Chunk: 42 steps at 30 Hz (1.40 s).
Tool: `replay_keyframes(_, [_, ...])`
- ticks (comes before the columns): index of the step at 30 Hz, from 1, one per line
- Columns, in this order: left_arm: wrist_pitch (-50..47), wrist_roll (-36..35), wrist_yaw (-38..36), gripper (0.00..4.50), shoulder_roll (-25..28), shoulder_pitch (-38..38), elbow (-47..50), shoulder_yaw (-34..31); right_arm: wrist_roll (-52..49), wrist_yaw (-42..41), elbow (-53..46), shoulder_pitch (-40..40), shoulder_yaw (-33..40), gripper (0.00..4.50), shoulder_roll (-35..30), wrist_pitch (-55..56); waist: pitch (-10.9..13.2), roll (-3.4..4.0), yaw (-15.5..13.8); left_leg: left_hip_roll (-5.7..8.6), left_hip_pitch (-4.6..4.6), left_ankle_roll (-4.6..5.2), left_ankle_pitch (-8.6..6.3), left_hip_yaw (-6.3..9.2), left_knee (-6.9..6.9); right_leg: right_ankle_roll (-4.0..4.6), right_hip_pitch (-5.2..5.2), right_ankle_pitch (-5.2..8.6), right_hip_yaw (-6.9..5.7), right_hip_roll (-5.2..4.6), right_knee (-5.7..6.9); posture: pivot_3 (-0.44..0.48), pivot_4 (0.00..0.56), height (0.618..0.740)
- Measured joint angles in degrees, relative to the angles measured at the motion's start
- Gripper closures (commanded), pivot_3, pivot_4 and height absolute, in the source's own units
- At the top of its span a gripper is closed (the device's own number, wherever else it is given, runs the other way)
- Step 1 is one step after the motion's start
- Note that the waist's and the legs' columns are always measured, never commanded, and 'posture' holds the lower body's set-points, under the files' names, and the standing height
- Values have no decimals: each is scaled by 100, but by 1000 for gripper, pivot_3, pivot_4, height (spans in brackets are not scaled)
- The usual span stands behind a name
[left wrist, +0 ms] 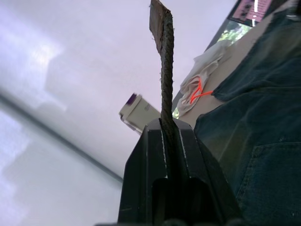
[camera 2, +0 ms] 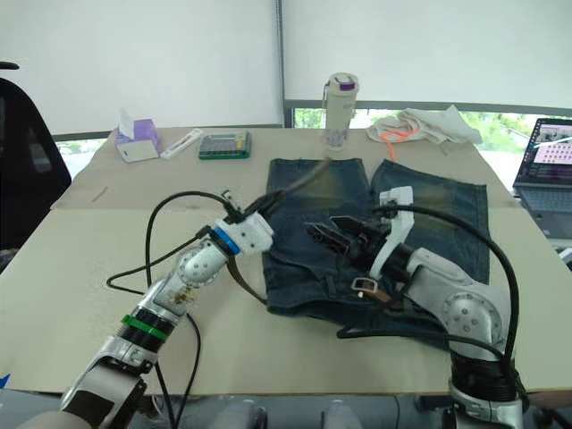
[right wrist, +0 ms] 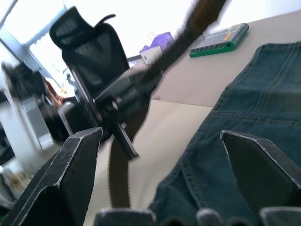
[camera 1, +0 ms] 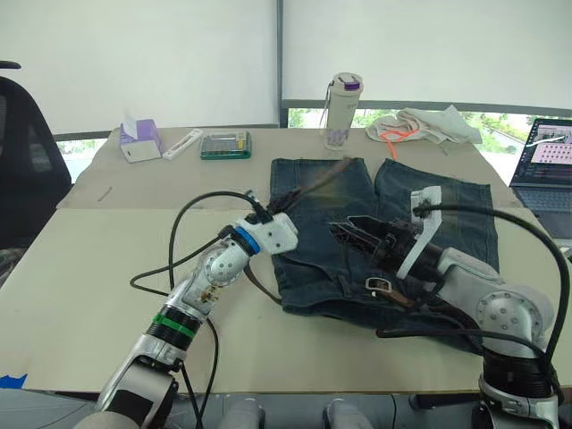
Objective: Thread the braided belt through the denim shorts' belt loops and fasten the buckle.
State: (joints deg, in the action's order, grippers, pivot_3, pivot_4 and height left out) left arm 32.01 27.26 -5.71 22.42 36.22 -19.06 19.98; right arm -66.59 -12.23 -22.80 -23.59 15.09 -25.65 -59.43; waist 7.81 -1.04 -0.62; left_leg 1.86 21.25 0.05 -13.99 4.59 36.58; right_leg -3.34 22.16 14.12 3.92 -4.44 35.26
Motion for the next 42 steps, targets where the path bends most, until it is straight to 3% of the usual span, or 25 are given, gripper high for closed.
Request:
replay_keyframes(7, [1223, 1099, 551, 4433, 271, 306, -356, 383, -1946, 1868, 579, -368, 367, 0, 2, -124, 0, 1, 14, 1, 1, 13, 1, -5, -1, -1, 0, 0, -1, 1, 5, 0, 150, 740])
replay_keyframes(11, [1435, 1254, 702, 4500, 273, 326, -460, 394, -2331, 2195, 661, -315, 365, 1093, -143, -62, 0, 1, 17, 1, 3, 22, 3, -6, -1, -2, 0, 1, -1, 0, 6, 0, 150, 740])
replay_keyframes(19, [1432, 1363, 906, 4500, 279, 341, -666, 378, -2746, 2367, 661, 62, 324, 3911, -446, 27, -1, 1, 58, 3, 3, 30, 4, -7, -1, -3, 0, 1, -2, 2, 9, 0, 150, 740])
replay_keyframes(22, [1452, 1363, 915, 4500, 286, 341, -668, 379, -2823, 2395, 661, 115, 321, 4254, -463, 37, -1, 1, 74, 3, 3, 32, 4, -6, -1, -3, 0, 1, -2, 4, 11, 0, 150, 740])
replay_keyframes(24, [1519, 1304, 806, 3736, 293, 341, -699, 381, -2833, 2452, 662, 156, 295, 4500, -463, 57, -1, 2, 82, 2, 3, 32, 4, -7, -1, -3, 0, 1, -2, 3, 12, 0, 150, 740])
replay_keyframes(27, [1539, 1009, 377, 2773, 287, 340, -715, 388, -2879, 2528, 661, 157, 211, 4500, -460, 197, -1, 2, 104, 1, 3, 33, 4, -6, -1, -3, 0, 1, -3, 4, 12, 0, 150, 740])
replay_keyframes(29, [1456, 484, -100, 2113, 287, 239, -715, 358, -2855, 2555, 661, 140, 126, 4500, -377, 321, -3, 5, 130, -1, 3, 33, 4, -6, -1, -3, 0, 1, -3, 4, 12, 0, 150, 740])
replay_keyframes(35, [200, -2295, -1654, 58, 52, -365, -400, -318, -2262, 2589, 630, 118, -140, 4500, 102, 795, -6, 13, 171, -20, 4, 36, 3, -4, 0, -2, 13, 2, -3, 12, 33, 0, 150, 740])
replay_keyframes(38, [-635, -3606, -2408, 7, 71, -426, 287, -783, -2118, 2572, 612, 130, -197, 4500, 221, 918, -8, 16, 167, -19, 3, 36, 3, -4, 0, -2, 9, 2, -3, 9, 49, 0, 150, 740])
replay_keyframes(42, [-2849, -5884, -3398, 7, 184, -908, 1522, -1181, -1888, 2521, 569, 149, -290, 4500, 461, 1071, -9, 18, 200, -22, 1, 38, 2, -3, 0, -2, 9, 2, -4, 12, 52, 0, 150, 740])
